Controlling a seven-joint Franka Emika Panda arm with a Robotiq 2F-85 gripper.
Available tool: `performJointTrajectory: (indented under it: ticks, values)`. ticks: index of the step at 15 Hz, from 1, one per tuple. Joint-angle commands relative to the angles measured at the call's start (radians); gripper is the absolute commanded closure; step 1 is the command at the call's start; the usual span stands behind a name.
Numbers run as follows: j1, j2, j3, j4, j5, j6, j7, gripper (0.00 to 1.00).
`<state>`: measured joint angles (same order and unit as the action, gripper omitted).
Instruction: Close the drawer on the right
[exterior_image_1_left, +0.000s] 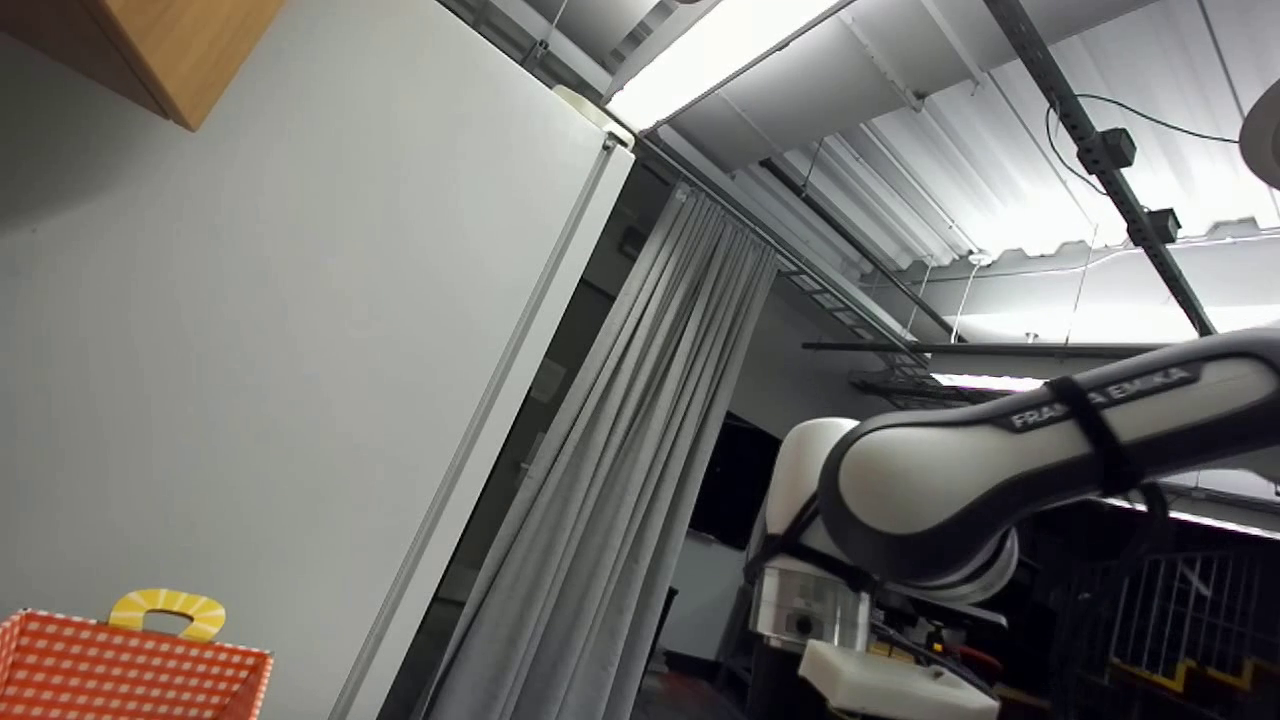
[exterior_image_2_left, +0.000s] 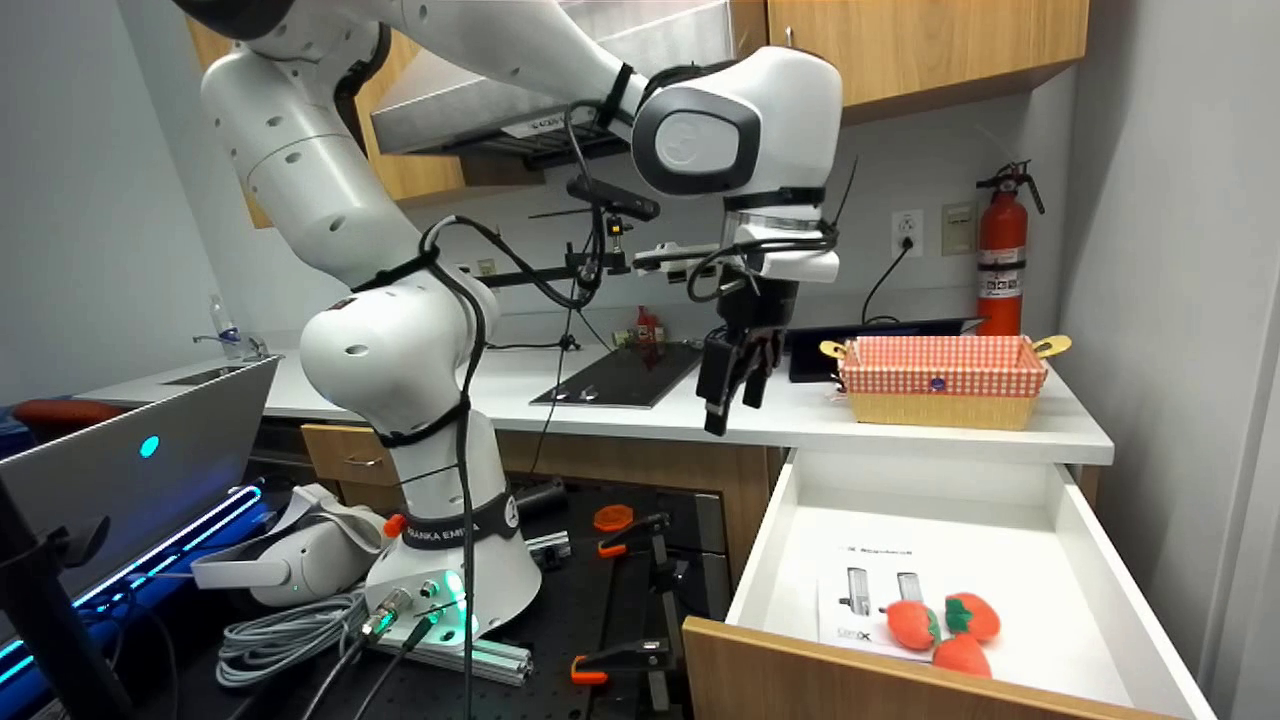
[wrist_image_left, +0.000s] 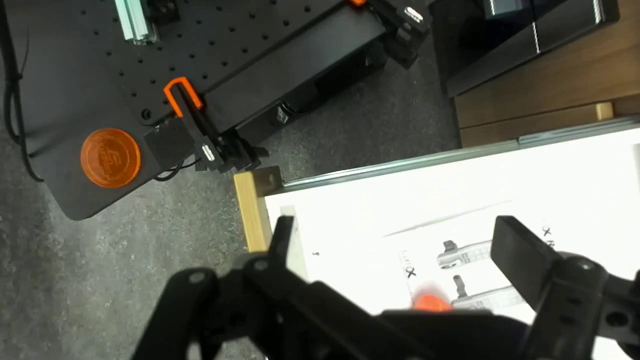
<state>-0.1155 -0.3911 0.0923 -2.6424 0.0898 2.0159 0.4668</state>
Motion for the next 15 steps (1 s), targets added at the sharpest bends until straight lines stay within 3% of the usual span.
performJointTrajectory:
  ticks: [1,7,8,10,15]
  values:
    - [-0.043,0.123,-0.070,0.046,-0.022,0.080,-0.004,0.00]
    - [-0.081,0.309,-0.182,0.133,-0.021,0.199,-0.043,0.00]
    - [-0.083,0.344,-0.198,0.154,-0.020,0.213,-0.054,0.21]
    - [-0.087,0.413,-0.229,0.199,-0.012,0.239,-0.083,0.32]
    - [-0.101,0.570,-0.294,0.315,0.001,0.275,-0.124,0.73]
